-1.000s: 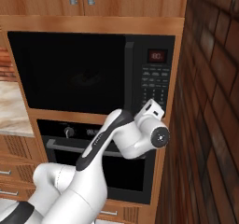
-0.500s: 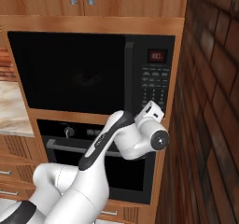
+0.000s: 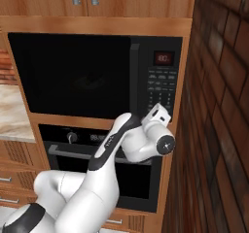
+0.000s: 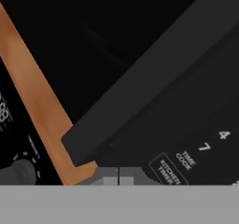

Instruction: Transport the steak from the fridge to the microwave and turn on the microwave.

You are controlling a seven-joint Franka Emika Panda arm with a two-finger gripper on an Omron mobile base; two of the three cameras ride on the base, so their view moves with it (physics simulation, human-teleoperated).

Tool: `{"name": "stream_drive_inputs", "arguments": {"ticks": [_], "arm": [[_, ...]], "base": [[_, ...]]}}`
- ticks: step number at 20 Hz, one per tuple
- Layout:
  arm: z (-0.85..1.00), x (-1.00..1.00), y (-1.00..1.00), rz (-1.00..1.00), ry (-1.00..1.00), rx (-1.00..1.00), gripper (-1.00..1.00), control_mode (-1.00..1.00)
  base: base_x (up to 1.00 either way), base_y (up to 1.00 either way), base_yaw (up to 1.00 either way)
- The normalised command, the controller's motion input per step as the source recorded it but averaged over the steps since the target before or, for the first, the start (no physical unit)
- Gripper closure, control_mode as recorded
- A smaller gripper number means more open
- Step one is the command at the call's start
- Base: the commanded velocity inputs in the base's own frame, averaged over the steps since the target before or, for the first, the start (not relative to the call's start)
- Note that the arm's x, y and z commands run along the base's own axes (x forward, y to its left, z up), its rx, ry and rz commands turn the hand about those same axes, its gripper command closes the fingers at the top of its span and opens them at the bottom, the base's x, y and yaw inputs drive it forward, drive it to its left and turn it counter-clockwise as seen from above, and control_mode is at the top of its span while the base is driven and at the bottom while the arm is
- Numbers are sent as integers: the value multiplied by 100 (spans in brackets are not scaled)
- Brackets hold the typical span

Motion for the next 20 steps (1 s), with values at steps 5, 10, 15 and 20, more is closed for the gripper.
{"name": "stream_drive_inputs", "arguments": {"ticks": [5,10,15,20], "arm": [[-18,25,-15,0,0,2,100,-100],[-17,25,-20,1,0,3,100,-100],[-3,21,-4,0,-4,1,100,-100],[0,0,0,0,-13,0,100,-100]], "base": [[0,0,0],[0,0,0],[0,0,0],[0,0,0]]}}
